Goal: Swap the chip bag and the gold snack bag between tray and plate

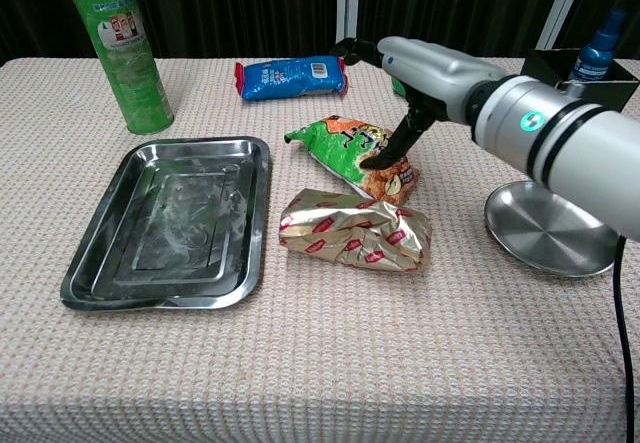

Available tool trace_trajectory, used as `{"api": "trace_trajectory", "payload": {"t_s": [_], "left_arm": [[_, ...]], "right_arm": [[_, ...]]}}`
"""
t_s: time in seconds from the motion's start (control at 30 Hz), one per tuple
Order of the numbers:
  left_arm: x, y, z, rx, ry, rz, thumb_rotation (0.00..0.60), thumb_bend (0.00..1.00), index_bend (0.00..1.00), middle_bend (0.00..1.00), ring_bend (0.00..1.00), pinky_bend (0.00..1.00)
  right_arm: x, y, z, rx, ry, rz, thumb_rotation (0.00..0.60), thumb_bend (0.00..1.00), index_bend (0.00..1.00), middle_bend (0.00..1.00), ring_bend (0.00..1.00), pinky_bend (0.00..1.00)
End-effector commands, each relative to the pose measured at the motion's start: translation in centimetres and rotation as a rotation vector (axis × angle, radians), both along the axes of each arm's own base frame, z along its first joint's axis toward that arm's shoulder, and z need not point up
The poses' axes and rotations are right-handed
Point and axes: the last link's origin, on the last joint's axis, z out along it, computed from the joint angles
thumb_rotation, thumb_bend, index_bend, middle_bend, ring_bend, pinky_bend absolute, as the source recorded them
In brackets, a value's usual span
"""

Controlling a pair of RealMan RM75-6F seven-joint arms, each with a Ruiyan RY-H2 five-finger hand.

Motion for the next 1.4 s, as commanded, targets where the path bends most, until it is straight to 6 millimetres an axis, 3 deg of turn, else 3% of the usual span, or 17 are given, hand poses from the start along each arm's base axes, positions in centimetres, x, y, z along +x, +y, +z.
{"api": "trace_trajectory", "payload": {"t_s": [0.03,0.2,0.4,0.6,0.73,0.9,1.03,1.2,1.4], "left_arm": [[-0.1,0.0,-0.2,-0.010,0.001,-0.001,0.600,0.12,0.14,0.17,0.08,0.17],[-0.3,-0.1,-0.3,-0.017,0.001,-0.001,0.600,0.12,0.14,0.17,0.08,0.17],[-0.9,-0.5,-0.4,-0.025,-0.007,0.020,0.600,0.12,0.14,0.17,0.08,0.17],[-1.1,-0.5,-0.5,-0.027,-0.008,0.019,0.600,0.12,0.14,0.17,0.08,0.17],[-1.1,-0.5,-0.5,-0.029,-0.008,0.020,0.600,0.12,0.14,0.17,0.08,0.17],[-1.2,-0.5,-0.5,-0.032,-0.010,0.022,0.600,0.12,0.15,0.17,0.08,0.17],[-1.1,-0.4,-0.4,-0.031,-0.015,0.019,0.600,0.12,0.15,0.17,0.08,0.17],[-0.9,-0.2,-0.4,-0.031,-0.018,0.013,0.600,0.12,0.15,0.17,0.08,0.17],[-0.3,0.1,-0.7,-0.035,-0.013,-0.002,0.600,0.12,0.15,0.17,0.08,0.17]], "right_arm": [[1.2,-1.1,-2.1,-0.014,0.009,-0.065,0.600,0.01,0.00,0.05,0.00,0.00],[1.4,-1.5,-4.0,-0.007,0.014,-0.140,0.600,0.02,0.00,0.04,0.00,0.00],[0.9,-2.0,-5.4,0.009,0.044,-0.205,0.600,0.14,0.00,0.06,0.00,0.03],[0.5,-2.4,-5.9,-0.001,0.055,-0.242,0.600,0.26,0.03,0.17,0.09,0.40],[0.2,-2.6,-6.0,-0.004,0.063,-0.255,0.600,0.38,0.15,0.28,0.24,0.61],[0.2,-2.8,-5.4,-0.043,0.050,-0.236,0.600,0.44,0.37,0.45,0.43,0.73],[0.2,-3.0,-3.8,-0.109,0.021,-0.188,0.600,0.47,0.49,0.53,0.51,0.75],[-0.5,-2.4,0.3,-0.175,-0.036,-0.111,0.600,0.47,0.51,0.54,0.52,0.76],[-3.9,0.5,5.7,-0.204,0.012,-0.020,0.600,0.47,0.51,0.54,0.52,0.76]]}}
